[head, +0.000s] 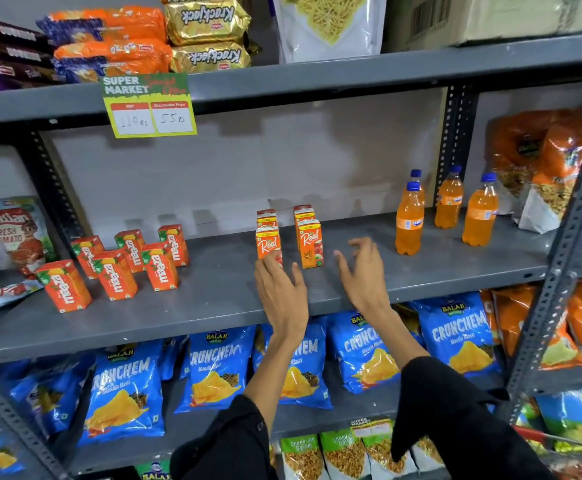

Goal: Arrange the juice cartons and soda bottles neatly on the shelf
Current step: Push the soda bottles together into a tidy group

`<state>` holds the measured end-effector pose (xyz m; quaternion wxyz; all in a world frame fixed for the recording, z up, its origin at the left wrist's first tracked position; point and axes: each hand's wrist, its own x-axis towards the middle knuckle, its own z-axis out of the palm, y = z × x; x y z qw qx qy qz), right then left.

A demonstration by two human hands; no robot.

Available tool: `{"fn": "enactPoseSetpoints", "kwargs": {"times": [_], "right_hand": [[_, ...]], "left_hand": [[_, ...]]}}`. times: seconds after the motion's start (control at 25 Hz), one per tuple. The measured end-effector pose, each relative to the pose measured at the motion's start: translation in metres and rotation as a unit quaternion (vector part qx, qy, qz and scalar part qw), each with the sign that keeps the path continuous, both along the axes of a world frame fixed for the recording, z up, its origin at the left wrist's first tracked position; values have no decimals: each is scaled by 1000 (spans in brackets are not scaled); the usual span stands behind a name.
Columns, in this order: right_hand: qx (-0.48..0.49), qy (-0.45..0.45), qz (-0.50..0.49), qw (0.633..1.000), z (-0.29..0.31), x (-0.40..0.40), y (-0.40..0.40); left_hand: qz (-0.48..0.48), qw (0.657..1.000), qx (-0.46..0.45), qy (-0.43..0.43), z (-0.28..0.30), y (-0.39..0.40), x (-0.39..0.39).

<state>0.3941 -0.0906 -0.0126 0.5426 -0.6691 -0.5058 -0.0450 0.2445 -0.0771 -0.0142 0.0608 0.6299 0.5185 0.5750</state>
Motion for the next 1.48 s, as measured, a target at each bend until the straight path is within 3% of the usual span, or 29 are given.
{"fn": "enactPoseSetpoints", "kwargs": {"times": [0.08, 0.2, 0.28, 0.4, 0.52, 0.68, 1.48], "right_hand": [[85, 14, -45, 995, 3, 28, -17], [141, 32, -143, 979, 16, 85, -36], [122, 26, -213, 969, 24, 129, -42], [-4, 46, -278, 959, 31, 187, -41], [-98, 84, -257, 958, 30, 229, -34], [-152, 119, -197, 961, 27, 265, -22], [-185, 87, -132, 970, 25, 305, -15]], "left_hand": [[-63, 997, 35, -20, -3, -15, 23], [-147, 989, 10, -27, 8, -34, 78], [-200, 979, -36, -24, 18, -38, 120], [-235, 963, -128, -29, 30, -35, 175], [-234, 952, -197, -31, 32, -22, 209], [-214, 948, -233, -38, 31, -2, 232], [-247, 940, -229, -52, 28, -12, 299]]}}
